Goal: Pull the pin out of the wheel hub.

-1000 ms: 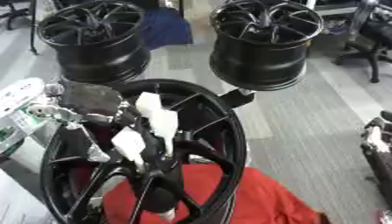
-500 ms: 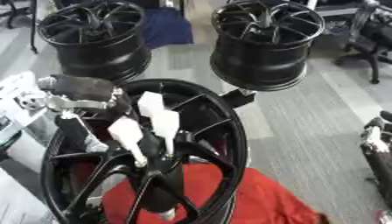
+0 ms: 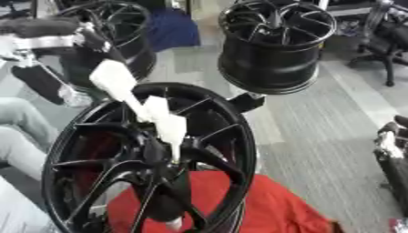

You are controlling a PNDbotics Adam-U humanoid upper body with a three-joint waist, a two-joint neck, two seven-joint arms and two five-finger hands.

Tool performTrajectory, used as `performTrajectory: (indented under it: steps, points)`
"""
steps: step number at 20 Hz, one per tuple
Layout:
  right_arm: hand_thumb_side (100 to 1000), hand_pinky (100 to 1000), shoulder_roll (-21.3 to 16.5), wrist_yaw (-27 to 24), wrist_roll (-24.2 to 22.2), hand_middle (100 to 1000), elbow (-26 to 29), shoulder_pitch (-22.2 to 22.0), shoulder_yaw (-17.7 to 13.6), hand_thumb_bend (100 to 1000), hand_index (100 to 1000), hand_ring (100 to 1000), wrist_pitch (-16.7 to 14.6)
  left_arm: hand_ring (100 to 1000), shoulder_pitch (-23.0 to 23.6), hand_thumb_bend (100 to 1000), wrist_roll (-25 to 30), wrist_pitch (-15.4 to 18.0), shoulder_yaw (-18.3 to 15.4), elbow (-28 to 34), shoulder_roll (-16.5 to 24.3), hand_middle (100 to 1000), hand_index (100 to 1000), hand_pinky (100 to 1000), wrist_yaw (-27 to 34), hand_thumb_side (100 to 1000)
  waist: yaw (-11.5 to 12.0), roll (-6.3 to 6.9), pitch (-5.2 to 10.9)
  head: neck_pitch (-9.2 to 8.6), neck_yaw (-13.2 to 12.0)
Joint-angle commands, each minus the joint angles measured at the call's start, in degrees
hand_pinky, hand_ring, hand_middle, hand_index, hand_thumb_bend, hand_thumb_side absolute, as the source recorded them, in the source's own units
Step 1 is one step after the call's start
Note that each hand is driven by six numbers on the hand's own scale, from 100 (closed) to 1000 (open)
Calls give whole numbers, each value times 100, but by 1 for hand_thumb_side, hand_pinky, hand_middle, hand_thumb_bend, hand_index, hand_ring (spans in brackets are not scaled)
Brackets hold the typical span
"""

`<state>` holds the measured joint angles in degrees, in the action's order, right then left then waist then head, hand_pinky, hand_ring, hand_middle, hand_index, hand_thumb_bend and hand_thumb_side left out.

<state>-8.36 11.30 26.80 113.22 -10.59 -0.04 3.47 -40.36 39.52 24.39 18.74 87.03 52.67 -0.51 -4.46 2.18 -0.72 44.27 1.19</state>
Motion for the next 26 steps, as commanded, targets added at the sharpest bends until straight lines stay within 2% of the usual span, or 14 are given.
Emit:
performTrajectory:
  steps: [1, 5, 7, 8, 9, 10, 11, 12, 13, 16, 21, 26]
  points:
    - [494, 521, -49, 25, 33, 596, 137, 26, -44, 100, 797, 587, -9, 445, 335, 100, 1245, 1056, -686, -270, 585, 425, 602, 507, -74, 272, 29, 1, 37, -15, 42]
    - [495, 521, -34, 30, 64, 595, 137, 4, -66, 100, 797, 586, 1, 459, 1123, 100, 1199, 847, -1435, -1052, 822, 444, 622, 521, -515, 277, 103, -9, 22, -15, 84]
    - [495, 520, -28, 28, 74, 595, 137, -15, -69, 100, 797, 586, 7, 553, 1405, 100, 1055, 760, -1697, -1495, 822, 590, 752, 593, -925, 292, 147, -15, 20, -15, 97]
    - [495, 520, -25, 21, 76, 595, 137, -25, -66, 100, 797, 586, 9, 615, 1513, 100, 931, 698, -1797, -1723, 803, 700, 831, 643, -1241, 303, 165, -19, 20, -15, 95]
    - [495, 520, -24, 18, 74, 595, 137, -30, -63, 100, 797, 586, 11, 659, 1590, 139, 759, 635, -1876, -1912, 766, 771, 880, 679, -1625, 337, 177, -25, 21, -15, 96]
    - [493, 520, -21, 18, 71, 595, 137, -32, -61, 100, 797, 586, 12, 696, 1652, 214, 508, 541, -1955, -2064, 708, 830, 907, 708, -2084, 422, 186, -34, 22, -15, 100]
    - [493, 520, -18, 17, 69, 595, 137, -31, -60, 100, 797, 586, 11, 696, 1699, 214, 191, 450, -2004, -2154, 631, 830, 907, 708, -2564, 422, 190, -42, 22, -15, 99]
    - [491, 520, -12, 16, 68, 595, 137, -29, -61, 100, 797, 586, 13, 704, 1751, 187, -158, 356, -2050, -2216, 526, 885, 930, 711, -2999, 581, 191, -58, 19, -15, 103]
    - [490, 520, -4, 13, 70, 595, 137, -24, -65, 100, 797, 586, 15, 687, 1813, 124, -509, 273, -2088, -2275, 391, 905, 941, 696, -3321, 678, 190, -74, 14, -15, 107]
    - [489, 520, 15, 5, 78, 595, 137, -10, -73, 100, 797, 586, 19, 675, 1969, 100, -1272, 100, -2143, -2438, 81, 924, 951, 685, -3699, 744, 181, -113, -3, -15, 108]
    - [490, 519, 28, -6, 79, 595, 137, -8, -75, 100, 797, 586, 24, 657, 2092, 100, -1714, -12, -2172, -2560, -114, 916, 950, 667, -3853, 753, 195, -136, -5, -15, 97]
    - [489, 519, 37, -6, 92, 595, 137, -5, -87, 100, 797, 586, 24, 602, 2255, 100, -1774, 28, -2336, -2396, -277, 841, 917, 622, -3334, 583, 208, -149, -5, -15, 120]
